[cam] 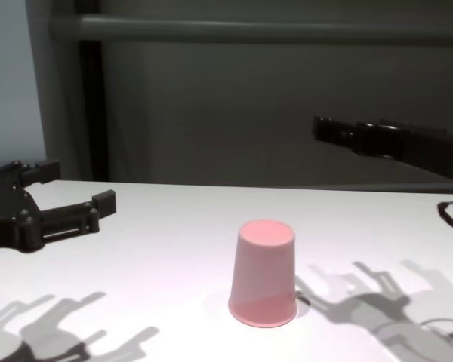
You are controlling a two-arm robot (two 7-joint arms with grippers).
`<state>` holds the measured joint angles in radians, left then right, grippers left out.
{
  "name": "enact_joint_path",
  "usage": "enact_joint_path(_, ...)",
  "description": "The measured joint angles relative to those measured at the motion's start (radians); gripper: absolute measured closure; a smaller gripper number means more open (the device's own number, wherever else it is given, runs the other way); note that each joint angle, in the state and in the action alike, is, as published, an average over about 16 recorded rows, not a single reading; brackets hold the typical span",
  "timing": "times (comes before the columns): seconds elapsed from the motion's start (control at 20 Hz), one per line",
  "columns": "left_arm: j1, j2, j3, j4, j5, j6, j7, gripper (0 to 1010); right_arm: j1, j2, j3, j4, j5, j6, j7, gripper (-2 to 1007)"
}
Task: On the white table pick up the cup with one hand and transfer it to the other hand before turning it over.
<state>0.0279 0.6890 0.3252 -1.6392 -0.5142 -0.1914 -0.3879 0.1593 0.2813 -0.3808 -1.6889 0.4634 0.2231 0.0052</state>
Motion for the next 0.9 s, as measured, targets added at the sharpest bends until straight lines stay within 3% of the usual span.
enact_joint_path(0.2, 0.0, 0.0, 0.0, 0.0, 0.0, 0.0, 0.0, 9, -0.021, 0.001, 0.038, 0.023, -0.002, -0.017, -0.008, 5)
enact_joint_path(0.45, 0.0, 0.0, 0.0, 0.0, 0.0, 0.0, 0.0, 9, -0.046, -0.002, 0.069, 0.053, -0.005, -0.027, -0.007, 5)
enact_joint_path(0.9, 0.0, 0.0, 0.0, 0.0, 0.0, 0.0, 0.0, 9, -0.069, -0.011, 0.084, 0.081, -0.003, -0.031, 0.006, 5)
